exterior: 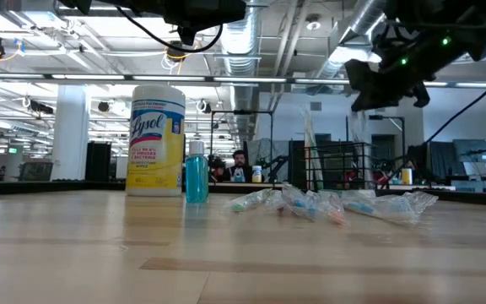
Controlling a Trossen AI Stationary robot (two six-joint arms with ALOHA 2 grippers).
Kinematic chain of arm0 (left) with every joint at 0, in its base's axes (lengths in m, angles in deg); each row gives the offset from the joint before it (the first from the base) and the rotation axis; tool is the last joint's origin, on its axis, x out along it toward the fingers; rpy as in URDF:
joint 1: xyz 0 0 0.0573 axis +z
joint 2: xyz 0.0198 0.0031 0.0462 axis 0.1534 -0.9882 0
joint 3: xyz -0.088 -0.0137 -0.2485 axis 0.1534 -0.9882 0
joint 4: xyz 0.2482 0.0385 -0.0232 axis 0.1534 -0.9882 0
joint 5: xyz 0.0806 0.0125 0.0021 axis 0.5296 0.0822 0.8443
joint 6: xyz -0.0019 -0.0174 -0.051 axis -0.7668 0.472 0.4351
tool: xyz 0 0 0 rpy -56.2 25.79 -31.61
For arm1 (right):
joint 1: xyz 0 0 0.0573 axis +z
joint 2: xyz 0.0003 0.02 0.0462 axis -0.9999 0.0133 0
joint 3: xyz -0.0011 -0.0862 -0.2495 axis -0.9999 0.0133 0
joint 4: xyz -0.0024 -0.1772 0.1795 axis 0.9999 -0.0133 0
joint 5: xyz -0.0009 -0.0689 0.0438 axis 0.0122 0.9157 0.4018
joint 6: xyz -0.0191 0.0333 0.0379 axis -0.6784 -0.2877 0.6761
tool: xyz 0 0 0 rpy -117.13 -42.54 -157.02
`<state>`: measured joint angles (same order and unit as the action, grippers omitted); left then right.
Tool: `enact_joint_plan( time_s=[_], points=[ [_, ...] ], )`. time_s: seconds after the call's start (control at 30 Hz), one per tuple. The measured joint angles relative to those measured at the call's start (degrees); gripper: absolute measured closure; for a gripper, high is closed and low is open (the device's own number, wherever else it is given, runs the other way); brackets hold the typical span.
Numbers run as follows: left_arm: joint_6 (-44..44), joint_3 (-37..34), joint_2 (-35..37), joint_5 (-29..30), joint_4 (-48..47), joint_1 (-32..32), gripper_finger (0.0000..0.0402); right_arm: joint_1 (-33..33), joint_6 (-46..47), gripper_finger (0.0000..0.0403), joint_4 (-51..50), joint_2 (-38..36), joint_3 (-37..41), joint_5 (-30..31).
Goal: Pick & Place toothbrushing station
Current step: Put the right green toothbrush into the black wire organizer
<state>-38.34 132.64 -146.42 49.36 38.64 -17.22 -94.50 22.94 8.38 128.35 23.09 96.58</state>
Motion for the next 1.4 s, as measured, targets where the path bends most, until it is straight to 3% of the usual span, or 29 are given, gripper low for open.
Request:
enact_joint_plan(
  time_s=[0.5,0.87,1.4],
  points=[
    [0.0,0.0,0.0,0.0,0.0,0.0,0.0340,-2.4,3.3,0.0382,7.8,0.0,7.6,-3.3],
    [0.0,0.0,0.0,0.0,0.0,0.0,0.0340,-2.4,3.3,0.0363,8.4,0.0,8.0,-3.4],
    [0.0,0.0,0.0,0.0,-0.2,0.0,0.0340,-2.2,0.7,0.0257,8.3,-0.1,8.0,-3.0]
  ],
)
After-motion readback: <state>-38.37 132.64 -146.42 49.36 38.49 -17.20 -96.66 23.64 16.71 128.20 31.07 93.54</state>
